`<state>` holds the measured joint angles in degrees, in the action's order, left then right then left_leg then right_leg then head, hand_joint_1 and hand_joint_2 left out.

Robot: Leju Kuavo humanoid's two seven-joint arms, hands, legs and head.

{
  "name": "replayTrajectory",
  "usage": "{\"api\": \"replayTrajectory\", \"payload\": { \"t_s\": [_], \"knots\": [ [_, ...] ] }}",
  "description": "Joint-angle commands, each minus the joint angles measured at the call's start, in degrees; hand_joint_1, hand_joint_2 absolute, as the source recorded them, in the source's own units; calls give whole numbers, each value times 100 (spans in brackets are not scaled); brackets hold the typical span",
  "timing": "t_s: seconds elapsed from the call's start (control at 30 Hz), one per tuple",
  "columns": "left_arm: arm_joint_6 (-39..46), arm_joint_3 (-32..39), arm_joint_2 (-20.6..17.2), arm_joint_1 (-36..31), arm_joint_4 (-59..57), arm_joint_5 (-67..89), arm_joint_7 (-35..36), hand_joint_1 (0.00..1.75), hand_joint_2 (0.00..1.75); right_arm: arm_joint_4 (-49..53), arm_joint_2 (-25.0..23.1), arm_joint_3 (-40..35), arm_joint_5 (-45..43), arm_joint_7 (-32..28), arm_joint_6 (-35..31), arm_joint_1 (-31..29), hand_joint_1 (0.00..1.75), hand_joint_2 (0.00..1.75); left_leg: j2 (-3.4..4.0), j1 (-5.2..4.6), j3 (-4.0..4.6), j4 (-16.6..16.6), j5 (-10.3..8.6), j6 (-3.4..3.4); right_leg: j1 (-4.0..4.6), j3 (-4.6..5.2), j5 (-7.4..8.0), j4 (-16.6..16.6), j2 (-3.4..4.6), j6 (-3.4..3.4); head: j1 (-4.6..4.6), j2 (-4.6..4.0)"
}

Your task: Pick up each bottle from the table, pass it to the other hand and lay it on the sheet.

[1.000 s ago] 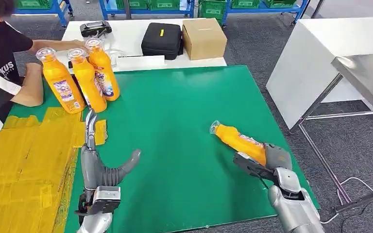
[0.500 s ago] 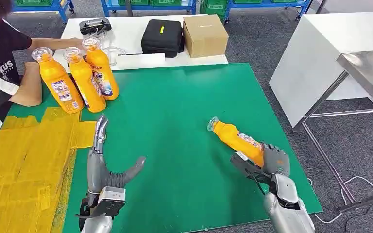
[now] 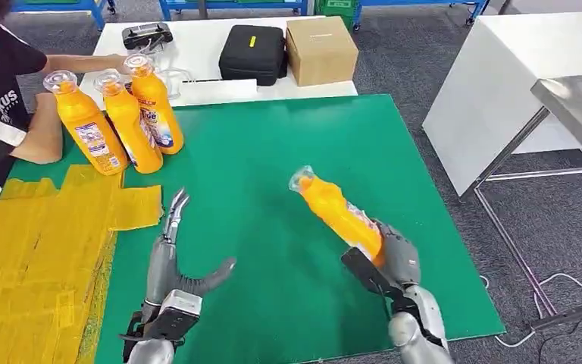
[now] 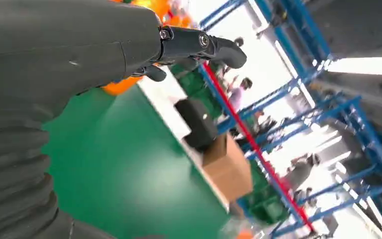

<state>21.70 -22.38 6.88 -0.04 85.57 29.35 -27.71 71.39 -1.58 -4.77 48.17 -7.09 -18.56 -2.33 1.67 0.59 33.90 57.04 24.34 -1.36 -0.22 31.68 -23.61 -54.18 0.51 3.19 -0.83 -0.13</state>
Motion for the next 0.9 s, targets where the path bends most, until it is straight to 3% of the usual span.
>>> {"api": "replayTrajectory", "payload": {
  "t_s": [0.03, 0.23, 0.4, 0.9],
  "knots": [
    [-685, -188, -177, -351, -540, -290, 168, 0, 175, 50, -494, -993, -871, -793, 155, -373, 175, 175, -12, -8, -8, -2, 6, 13, -8, 7, -14, -20, -2, -19, 2, 0],
    [-963, -353, -167, -513, -790, -420, 215, 0, 175, -355, -669, -1553, -1131, -1018, -50, -573, 175, 175, -4, -6, 15, -4, -3, 22, -7, 38, -11, -38, 6, -21, 0, 0],
    [-1180, -479, -181, -519, -840, -532, 260, 0, 175, -351, -633, -1695, -1307, -1109, -46, -533, 175, 175, -36, -13, 13, 1, -1, 32, -14, 42, -29, -61, -21, -28, 0, 0],
    [-1599, -546, -209, -617, -879, -858, 343, 0, 175, -981, -752, -2091, -1343, -1235, 182, -695, 175, 175, -27, -6, 33, -5, -11, 27, -7, 54, -13, -43, -17, -17, 0, 0]
  ]
}}
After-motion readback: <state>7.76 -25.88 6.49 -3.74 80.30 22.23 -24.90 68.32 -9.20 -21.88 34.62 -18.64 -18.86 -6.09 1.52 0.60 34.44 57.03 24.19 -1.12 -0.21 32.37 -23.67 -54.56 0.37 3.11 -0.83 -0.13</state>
